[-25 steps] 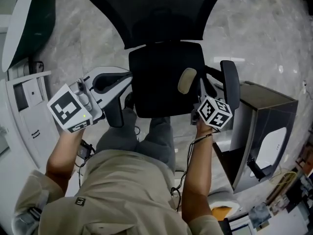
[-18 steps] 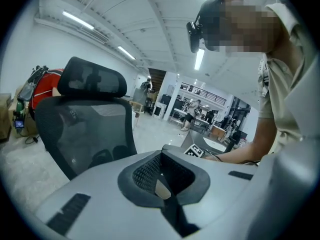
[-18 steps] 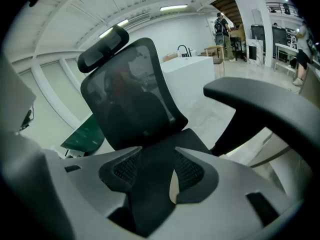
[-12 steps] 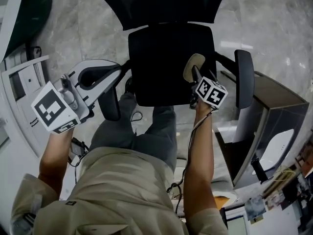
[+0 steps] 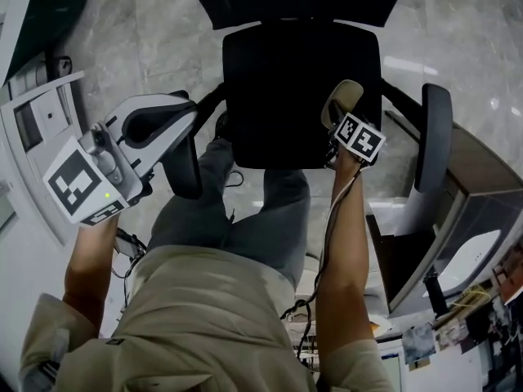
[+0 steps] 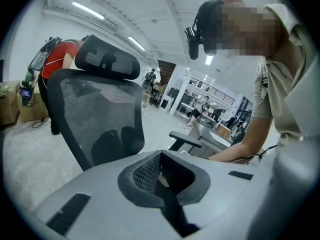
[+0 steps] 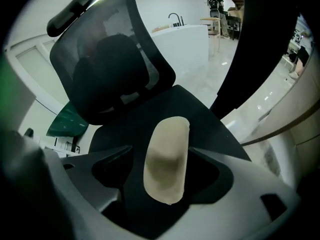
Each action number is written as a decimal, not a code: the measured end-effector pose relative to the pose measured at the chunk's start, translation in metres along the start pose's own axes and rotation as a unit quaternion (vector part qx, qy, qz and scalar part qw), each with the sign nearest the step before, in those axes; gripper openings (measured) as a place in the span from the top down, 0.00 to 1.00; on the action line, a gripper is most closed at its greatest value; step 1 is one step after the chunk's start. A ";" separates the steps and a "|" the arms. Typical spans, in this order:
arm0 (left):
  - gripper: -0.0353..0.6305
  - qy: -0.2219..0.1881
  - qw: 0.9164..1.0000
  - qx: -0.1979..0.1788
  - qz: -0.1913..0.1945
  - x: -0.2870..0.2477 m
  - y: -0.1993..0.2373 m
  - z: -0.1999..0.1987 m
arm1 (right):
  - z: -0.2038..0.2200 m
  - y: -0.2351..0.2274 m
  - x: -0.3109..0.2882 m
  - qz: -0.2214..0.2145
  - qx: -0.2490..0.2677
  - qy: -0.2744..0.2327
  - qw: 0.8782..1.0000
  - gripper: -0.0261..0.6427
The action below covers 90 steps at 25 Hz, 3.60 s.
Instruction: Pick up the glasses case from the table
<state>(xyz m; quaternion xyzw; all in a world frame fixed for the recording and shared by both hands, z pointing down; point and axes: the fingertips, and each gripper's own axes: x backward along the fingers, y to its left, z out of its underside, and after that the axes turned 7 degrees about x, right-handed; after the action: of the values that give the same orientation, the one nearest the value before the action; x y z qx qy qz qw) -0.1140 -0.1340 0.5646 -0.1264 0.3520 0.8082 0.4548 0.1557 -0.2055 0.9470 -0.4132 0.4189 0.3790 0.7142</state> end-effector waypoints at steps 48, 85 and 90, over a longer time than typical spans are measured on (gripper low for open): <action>0.92 -0.063 0.994 -0.071 0.052 0.082 -0.048 -0.072 | -0.077 0.092 0.193 -0.066 0.000 -0.156 0.986 0.45; 0.92 -0.140 0.965 -0.136 0.177 0.181 -0.163 -0.161 | -0.138 0.250 0.646 -0.059 0.106 -0.503 0.856 0.45; 0.92 -0.144 0.961 -0.138 0.190 0.184 -0.171 -0.158 | -0.129 0.263 0.661 -0.040 0.129 -0.514 0.847 0.45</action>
<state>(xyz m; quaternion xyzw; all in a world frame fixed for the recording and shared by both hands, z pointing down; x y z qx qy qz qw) -0.0937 -0.0657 0.2764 -0.0012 0.1854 0.9303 0.3165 0.1248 -0.0961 0.2329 -0.0801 0.0199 0.4509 0.8888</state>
